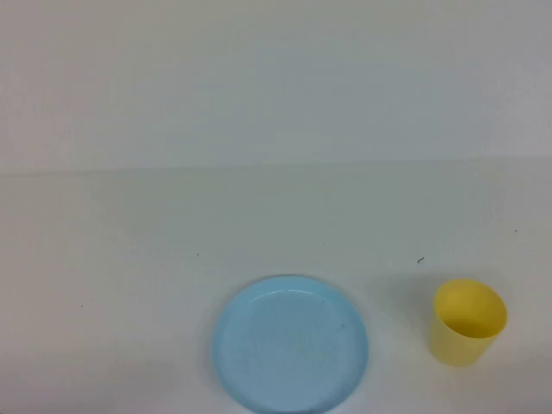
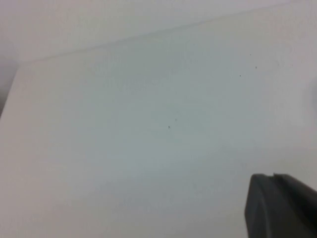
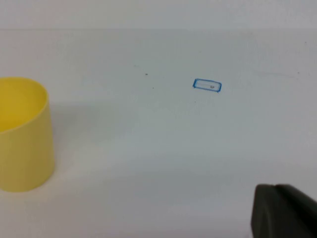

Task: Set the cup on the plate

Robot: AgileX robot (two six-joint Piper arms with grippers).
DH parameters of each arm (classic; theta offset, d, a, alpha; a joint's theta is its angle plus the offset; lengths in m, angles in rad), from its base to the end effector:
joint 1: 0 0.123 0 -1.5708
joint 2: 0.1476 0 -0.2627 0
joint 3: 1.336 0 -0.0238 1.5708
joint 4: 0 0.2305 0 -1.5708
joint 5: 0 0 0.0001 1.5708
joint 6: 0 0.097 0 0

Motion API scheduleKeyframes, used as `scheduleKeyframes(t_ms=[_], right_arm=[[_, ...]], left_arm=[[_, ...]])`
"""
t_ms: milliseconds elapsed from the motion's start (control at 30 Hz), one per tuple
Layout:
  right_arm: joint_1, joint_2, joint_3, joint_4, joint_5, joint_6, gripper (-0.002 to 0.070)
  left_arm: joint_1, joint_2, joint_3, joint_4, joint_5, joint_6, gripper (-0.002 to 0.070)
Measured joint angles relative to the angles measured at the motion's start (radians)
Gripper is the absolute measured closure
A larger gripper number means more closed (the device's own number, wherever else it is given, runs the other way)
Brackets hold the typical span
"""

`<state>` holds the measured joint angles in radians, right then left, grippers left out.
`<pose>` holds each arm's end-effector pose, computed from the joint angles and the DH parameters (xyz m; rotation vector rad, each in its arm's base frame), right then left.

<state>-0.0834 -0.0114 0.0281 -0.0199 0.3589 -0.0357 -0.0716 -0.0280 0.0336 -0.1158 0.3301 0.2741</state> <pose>0.0607 -0.0058 0.1710 0.0319 1.8601 -0.1020 0.0605 -0.0080 0.1731 0.2403 1.8012 0.0318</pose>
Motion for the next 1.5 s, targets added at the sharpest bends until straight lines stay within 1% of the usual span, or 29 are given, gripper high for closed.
scheduleKeyframes(t_ms=[67, 100, 133, 167, 200, 233, 267, 433, 567, 800, 933, 1067, 1200, 1267, 1367, 1400, 1467, 1500], right_arm=[[0.000, 0.000, 0.000, 0.000, 0.000, 0.000, 0.0676], [0.000, 0.000, 0.000, 0.000, 0.000, 0.000, 0.0676], [0.000, 0.000, 0.000, 0.000, -0.005, 0.000, 0.0676], [0.000, 0.000, 0.000, 0.000, -0.015, 0.000, 0.0676], [0.000, 0.000, 0.000, 0.000, -0.030, 0.000, 0.0676], [0.000, 0.000, 0.000, 0.000, -0.060, 0.000, 0.0676], [0.000, 0.000, 0.000, 0.000, -0.102, 0.000, 0.0676], [0.000, 0.000, 0.000, 0.000, -0.341, 0.000, 0.0676], [0.000, 0.000, 0.000, 0.000, -0.440, 0.000, 0.0676], [0.000, 0.000, 0.000, 0.000, -0.451, -0.006, 0.0676], [0.000, 0.000, 0.000, 0.000, -0.457, -0.009, 0.0676], [0.000, 0.000, 0.000, 0.000, -0.467, -0.011, 0.0676], [0.000, 0.000, 0.000, 0.000, -0.504, 0.001, 0.0676], [0.000, 0.000, -0.012, 0.000, -0.495, 0.019, 0.0676], [0.000, 0.000, -0.083, 0.000, -0.415, 0.044, 0.0676], [0.000, 0.000, -0.109, 0.002, -0.387, 0.051, 0.0676], [0.000, 0.000, -0.173, 0.002, -0.317, 0.054, 0.0676], [0.000, 0.005, -0.198, 0.002, -0.287, 0.055, 0.0676]], left_arm=[[-0.002, 0.000, 0.000, -0.007, -0.024, 0.000, 0.0675], [-0.002, 0.000, 0.000, -0.009, -0.113, -0.001, 0.0675], [-0.002, 0.002, 0.000, -0.010, -0.076, 0.000, 0.0675], [-0.002, 0.002, 0.000, -0.007, -0.199, -0.001, 0.0675], [-0.002, 0.002, 0.000, 0.012, -0.167, 0.000, 0.0675], [-0.002, 0.002, 0.000, 0.017, -0.216, 0.000, 0.0675], [-0.002, 0.002, 0.000, 0.005, -0.320, 0.000, 0.0675], [-0.002, 0.002, 0.000, -0.003, -0.457, -0.021, 0.0675], [-0.002, 0.002, 0.000, -0.003, -0.467, -0.028, 0.0675], [-0.002, 0.002, 0.000, -0.003, -0.494, -0.070, 0.0675], [-0.002, 0.002, 0.000, -0.018, -0.519, -0.199, 0.0675], [-0.002, 0.002, -0.002, -0.018, -0.528, -0.292, 0.0675], [-0.002, 0.002, -0.057, 0.041, -0.519, -0.371, 0.0675], [-0.002, 0.002, -0.102, 0.083, -0.518, -0.386, 0.0675], [-0.002, 0.012, -0.189, 0.206, -0.518, -0.391, 0.0675], [-0.002, 0.018, -0.223, 0.269, -0.513, -0.391, 0.0675], [-0.002, 0.043, -0.295, 0.366, -0.476, -0.393, 0.0675], [-0.002, 0.063, -0.333, 0.385, -0.441, -0.396, 0.0675]])
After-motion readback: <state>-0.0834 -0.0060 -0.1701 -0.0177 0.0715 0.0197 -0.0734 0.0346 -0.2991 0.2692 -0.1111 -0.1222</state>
